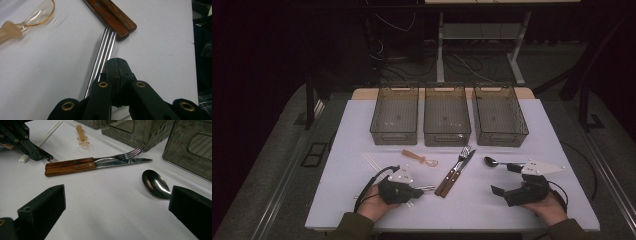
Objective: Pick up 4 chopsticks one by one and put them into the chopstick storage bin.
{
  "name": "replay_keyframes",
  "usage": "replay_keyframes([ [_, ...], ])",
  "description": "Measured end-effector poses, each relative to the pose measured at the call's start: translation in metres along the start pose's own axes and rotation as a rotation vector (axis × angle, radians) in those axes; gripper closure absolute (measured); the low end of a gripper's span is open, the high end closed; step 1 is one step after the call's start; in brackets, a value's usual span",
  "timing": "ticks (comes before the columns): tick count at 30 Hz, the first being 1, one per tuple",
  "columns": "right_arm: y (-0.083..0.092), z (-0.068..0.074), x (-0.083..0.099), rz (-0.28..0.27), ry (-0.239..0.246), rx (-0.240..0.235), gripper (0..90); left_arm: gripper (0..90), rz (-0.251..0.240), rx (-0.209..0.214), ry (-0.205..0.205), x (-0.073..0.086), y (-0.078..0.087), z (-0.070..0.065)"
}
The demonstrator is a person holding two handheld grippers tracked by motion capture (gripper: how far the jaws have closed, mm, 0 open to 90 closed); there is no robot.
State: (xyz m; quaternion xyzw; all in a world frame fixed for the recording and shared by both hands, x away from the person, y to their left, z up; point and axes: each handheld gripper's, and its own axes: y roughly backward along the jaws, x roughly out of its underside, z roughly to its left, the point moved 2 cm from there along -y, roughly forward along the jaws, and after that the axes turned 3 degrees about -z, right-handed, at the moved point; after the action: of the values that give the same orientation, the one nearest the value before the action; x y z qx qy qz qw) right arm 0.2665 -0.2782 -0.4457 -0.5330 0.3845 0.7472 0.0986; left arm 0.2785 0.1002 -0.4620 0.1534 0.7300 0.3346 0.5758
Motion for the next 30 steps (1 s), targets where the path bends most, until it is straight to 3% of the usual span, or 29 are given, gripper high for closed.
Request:
replay_keyframes([
  [14, -0.001, 0.0, 0.0, 0.003, 0.003, -0.002, 1.1, 89.5, -0.006, -0.034, 0.02, 0.001, 0.003, 0.004],
  [19, -0.003, 0.001, 0.002, 0.005, -0.017, -0.017, 1.1, 89.5, -0.009, -0.047, 0.025, 0.001, 0.004, 0.006],
  [30, -0.012, 0.005, 0.006, 0.042, -0.002, -0.014, 1.1, 89.5, -0.017, -0.076, 0.038, 0.002, 0.007, 0.009],
])
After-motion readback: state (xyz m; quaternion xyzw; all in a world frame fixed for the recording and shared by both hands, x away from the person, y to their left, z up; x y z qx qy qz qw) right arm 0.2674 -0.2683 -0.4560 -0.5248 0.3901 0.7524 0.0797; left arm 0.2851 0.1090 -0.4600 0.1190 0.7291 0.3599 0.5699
